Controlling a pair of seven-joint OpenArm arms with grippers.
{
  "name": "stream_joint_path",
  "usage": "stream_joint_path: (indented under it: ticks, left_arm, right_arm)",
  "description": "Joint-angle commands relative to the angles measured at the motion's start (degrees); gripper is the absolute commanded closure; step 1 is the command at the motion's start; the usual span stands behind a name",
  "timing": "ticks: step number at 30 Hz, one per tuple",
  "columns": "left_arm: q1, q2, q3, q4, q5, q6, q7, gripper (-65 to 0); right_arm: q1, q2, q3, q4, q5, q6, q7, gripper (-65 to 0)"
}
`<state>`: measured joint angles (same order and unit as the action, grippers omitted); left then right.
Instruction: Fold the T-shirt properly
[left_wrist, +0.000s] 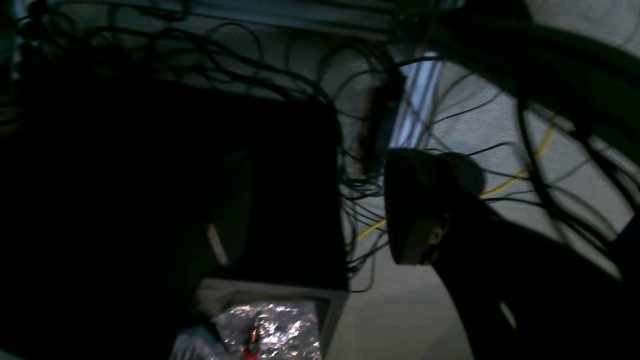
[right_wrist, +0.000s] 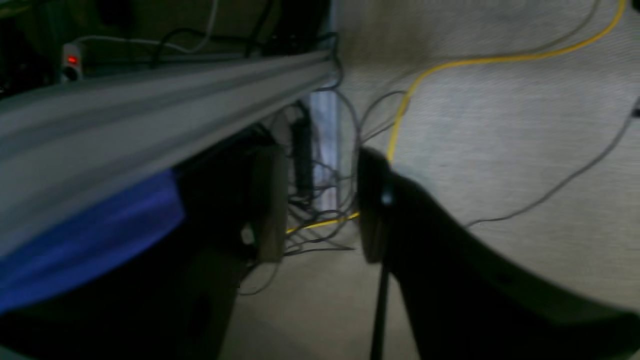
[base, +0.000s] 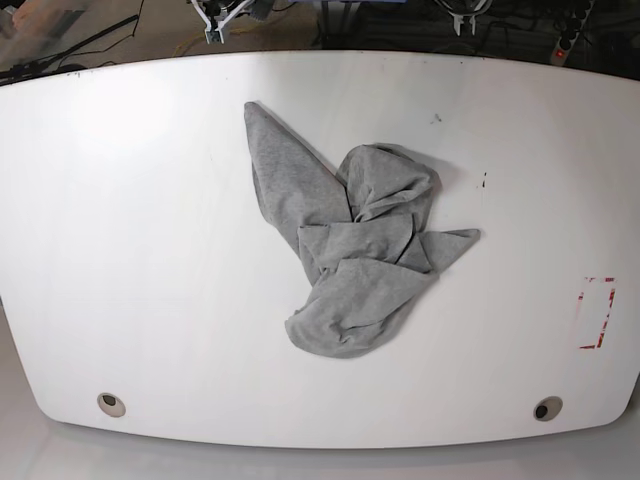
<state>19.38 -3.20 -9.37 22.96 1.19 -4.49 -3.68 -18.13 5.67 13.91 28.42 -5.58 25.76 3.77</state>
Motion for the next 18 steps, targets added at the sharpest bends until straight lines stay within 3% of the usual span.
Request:
stream_joint_path:
  ticks: [1,18]
  left_arm:
    - [2.47,-0.09,0.0,3.19,-0.09,0.05,1.27,-37.5]
    - [31.57,-0.09,0.0,43.98,-0.09,0.05,1.7,-37.4]
  right_arm:
    - [-2.13,0.26,0.11,2.74,0.27,0.57,0.05,-20.9]
    - [-25.69,-4.57,0.46,35.44,0.44,0.92,-2.76,-20.9]
